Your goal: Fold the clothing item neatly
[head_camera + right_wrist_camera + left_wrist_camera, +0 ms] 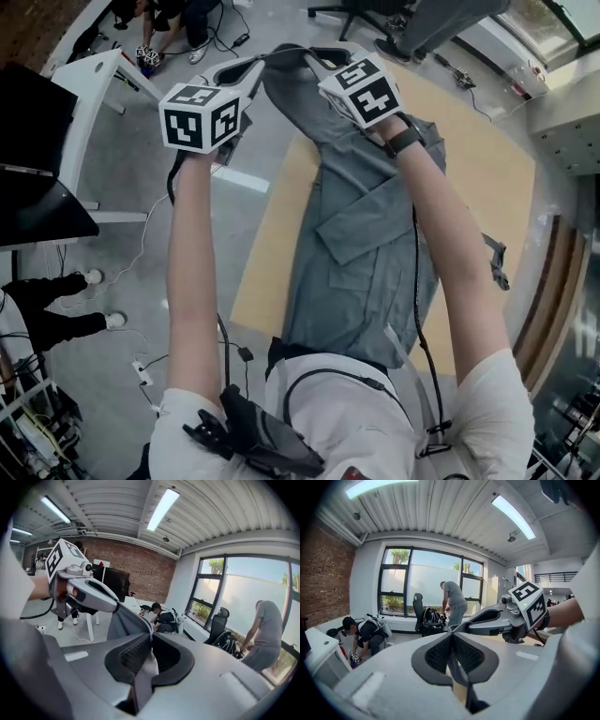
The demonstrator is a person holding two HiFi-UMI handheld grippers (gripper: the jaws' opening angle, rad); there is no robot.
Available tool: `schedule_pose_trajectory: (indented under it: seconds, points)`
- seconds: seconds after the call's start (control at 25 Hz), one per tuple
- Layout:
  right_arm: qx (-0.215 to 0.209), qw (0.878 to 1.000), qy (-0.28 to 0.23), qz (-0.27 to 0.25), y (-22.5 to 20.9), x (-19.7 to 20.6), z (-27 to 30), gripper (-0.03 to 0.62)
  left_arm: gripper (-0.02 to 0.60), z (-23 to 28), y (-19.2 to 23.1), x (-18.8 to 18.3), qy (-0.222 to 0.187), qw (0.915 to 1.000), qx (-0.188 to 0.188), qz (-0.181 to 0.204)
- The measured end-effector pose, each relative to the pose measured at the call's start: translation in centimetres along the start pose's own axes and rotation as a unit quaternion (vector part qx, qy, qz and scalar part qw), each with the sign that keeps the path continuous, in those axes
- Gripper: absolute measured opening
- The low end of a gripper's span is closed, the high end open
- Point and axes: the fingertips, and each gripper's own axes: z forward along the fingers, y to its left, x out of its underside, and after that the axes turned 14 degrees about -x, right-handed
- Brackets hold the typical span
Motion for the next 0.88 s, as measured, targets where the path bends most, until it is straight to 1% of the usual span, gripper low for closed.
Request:
schedule_pose_trajectory:
  seconds: [0.08,0.2,0.28,0.4,0.56,0.68,0.8,0.88]
  points:
    - [-0.012,1.000,0.006,-0.023,0.8,-1.2,0.2,0.017,0.014,-1.7,-0.1,-0.3,-0.009,0.9999,-0.007,-0.010]
    - [-0.028,0.999,0.012,-0.043,1.8,-1.3,-0.6,0.017,0.014,-3.4,-1.6,-0.1,-0.019,0.9995,0.001,-0.025]
    - [-0.030,0.998,0.016,-0.045,2.2,-0.3,-2.1,0.017,0.014,-3.7,-3.3,0.2,-0.018,0.9994,0.013,-0.027]
    - [-0.019,0.998,0.033,-0.044,2.7,2.7,-5.2,0.017,0.014,-3.8,-7.2,1.1,-0.008,0.9990,0.040,-0.017]
    - [0.015,0.999,0.044,-0.026,3.2,6.7,-10.2,0.017,0.014,-4.0,-13.9,2.1,0.000,0.9966,0.082,0.007]
    - [0.044,0.998,0.036,-0.015,4.0,9.8,-14.8,0.017,0.015,-4.8,-20.3,3.4,0.008,0.9926,0.115,0.037]
    - [0.049,0.998,0.046,0.010,6.3,14.5,-19.3,0.018,0.015,-6.5,-27.4,6.4,0.027,0.9860,0.149,0.070]
    - [0.046,0.997,0.057,0.017,8.4,18.0,-21.5,0.020,0.015,-7.5,-31.9,9.3,0.044,0.9808,0.173,0.079]
